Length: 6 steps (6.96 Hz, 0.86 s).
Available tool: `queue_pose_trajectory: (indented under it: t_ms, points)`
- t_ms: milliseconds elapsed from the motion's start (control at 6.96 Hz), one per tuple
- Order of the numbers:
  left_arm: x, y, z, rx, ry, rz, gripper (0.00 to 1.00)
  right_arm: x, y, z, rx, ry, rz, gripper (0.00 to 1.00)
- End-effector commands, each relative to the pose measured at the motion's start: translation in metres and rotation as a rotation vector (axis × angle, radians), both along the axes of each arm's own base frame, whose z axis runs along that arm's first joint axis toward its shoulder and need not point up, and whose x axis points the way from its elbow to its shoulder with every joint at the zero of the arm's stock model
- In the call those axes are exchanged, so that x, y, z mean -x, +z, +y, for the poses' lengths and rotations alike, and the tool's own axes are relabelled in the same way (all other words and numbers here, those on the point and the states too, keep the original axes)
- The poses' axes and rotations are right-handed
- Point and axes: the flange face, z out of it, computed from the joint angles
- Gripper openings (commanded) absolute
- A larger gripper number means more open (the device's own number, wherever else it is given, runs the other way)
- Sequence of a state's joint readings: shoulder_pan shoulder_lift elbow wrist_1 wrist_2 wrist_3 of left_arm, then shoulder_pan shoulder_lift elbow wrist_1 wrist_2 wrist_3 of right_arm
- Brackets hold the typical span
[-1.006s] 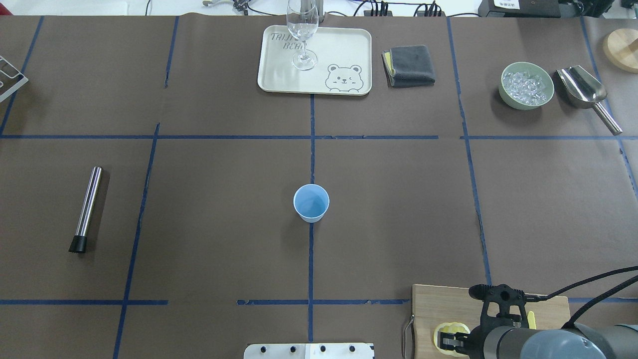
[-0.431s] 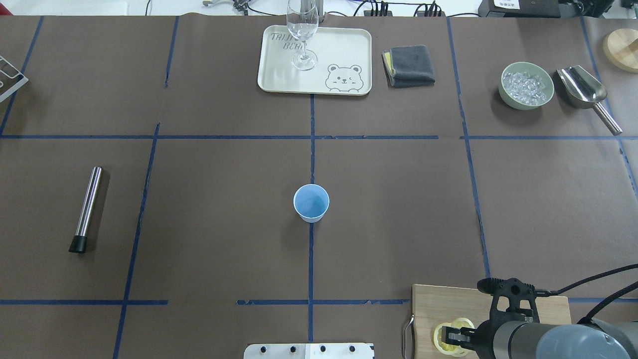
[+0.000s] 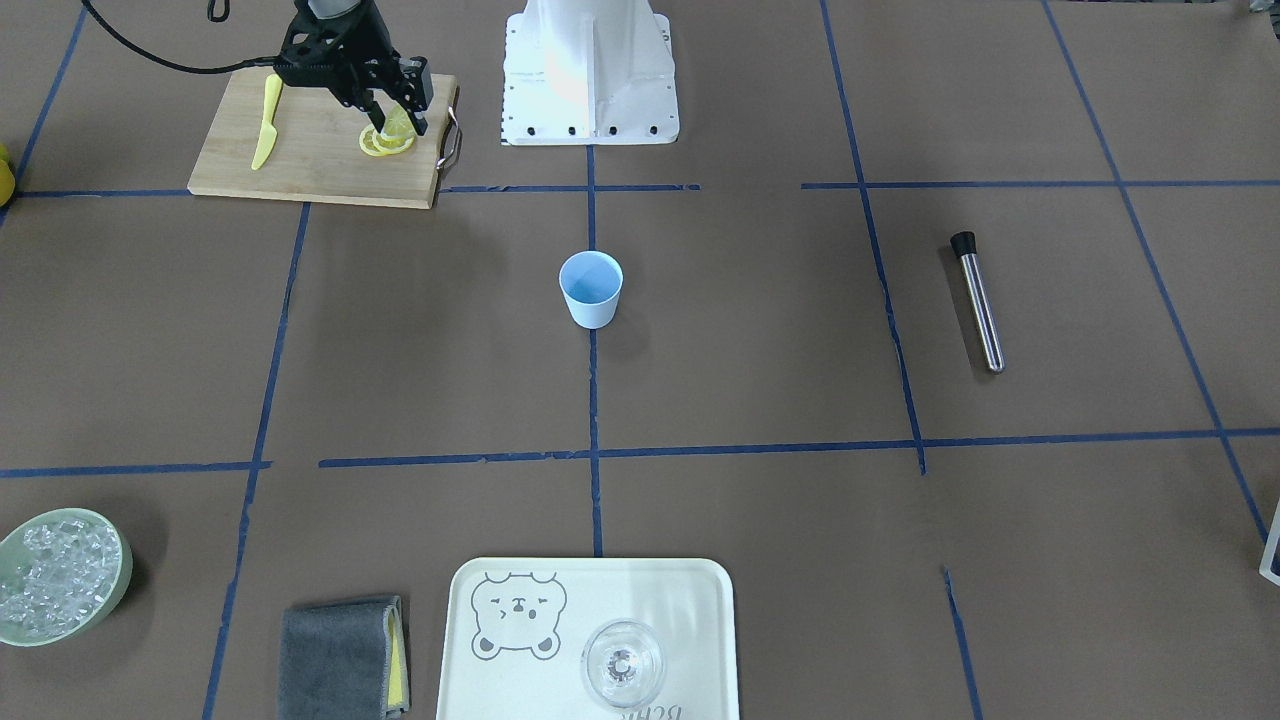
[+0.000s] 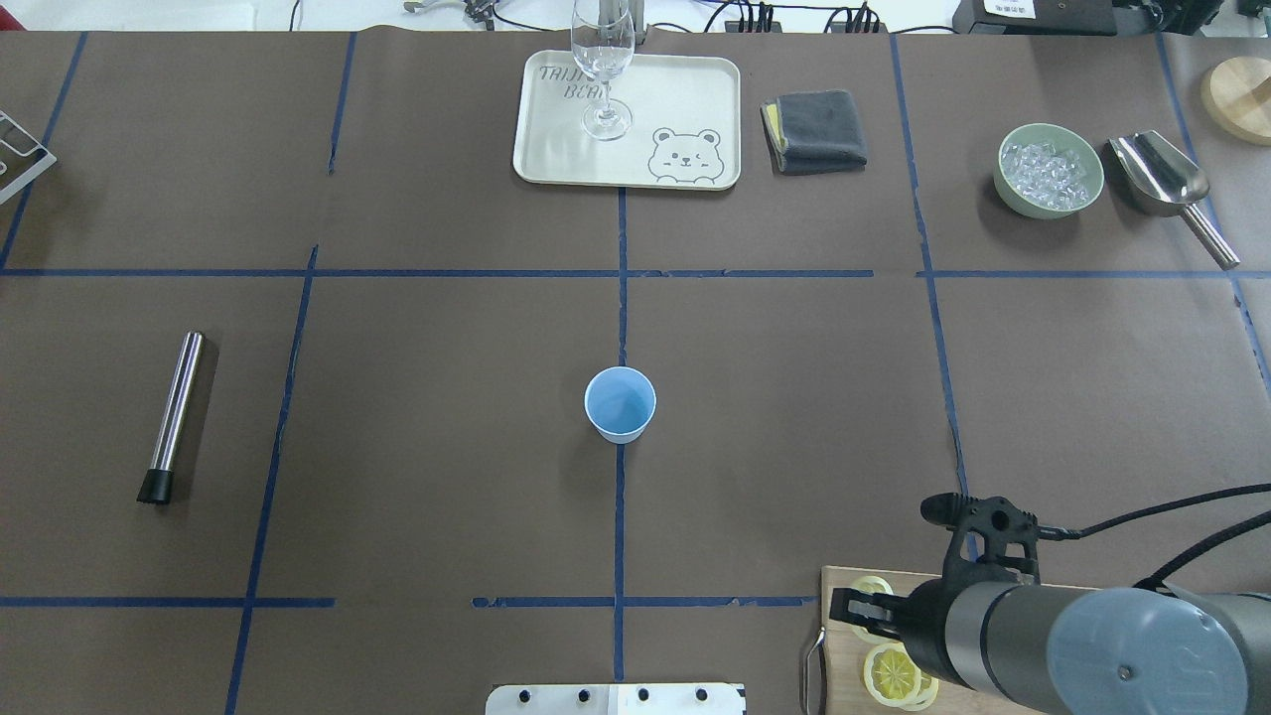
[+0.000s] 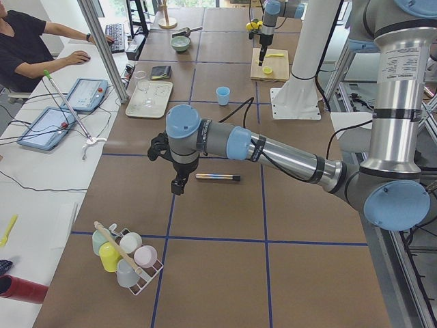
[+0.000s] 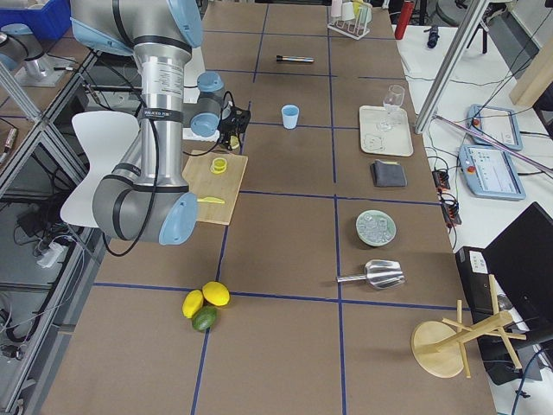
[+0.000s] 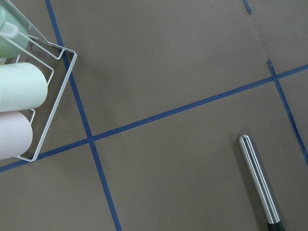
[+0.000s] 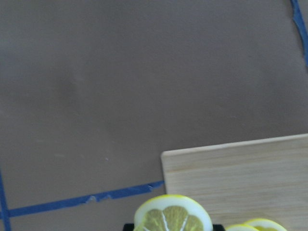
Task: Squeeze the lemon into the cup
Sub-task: 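Lift the lemon slice with the right gripper and carry it over the blue cup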
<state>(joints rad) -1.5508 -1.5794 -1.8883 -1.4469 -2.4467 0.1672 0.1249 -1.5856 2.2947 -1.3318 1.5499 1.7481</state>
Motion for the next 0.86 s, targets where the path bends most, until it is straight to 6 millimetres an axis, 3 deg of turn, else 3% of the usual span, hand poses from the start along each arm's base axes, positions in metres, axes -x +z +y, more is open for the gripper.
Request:
queue_pose_trajectory:
  t_ms: [0, 144, 431, 719]
  points:
    - [0.000, 0.003, 0.001, 0.004, 0.000, 0.000, 1.00, 0.039, -0.063, -0.069, 0.033, 0.077, -0.044, 0.59]
    - [0.000, 0.003, 0.002, 0.004, 0.000, 0.000, 1.00, 0.060, -0.087, -0.110, 0.057, 0.108, -0.044, 0.59]
    - [0.000, 0.003, 0.002, 0.004, 0.000, 0.000, 1.00, 0.093, -0.124, -0.167, 0.056, 0.173, -0.059, 0.59]
    - [0.000, 0.003, 0.002, 0.004, 0.000, 0.000, 1.00, 0.134, -0.153, -0.193, 0.060, 0.188, -0.056, 0.61]
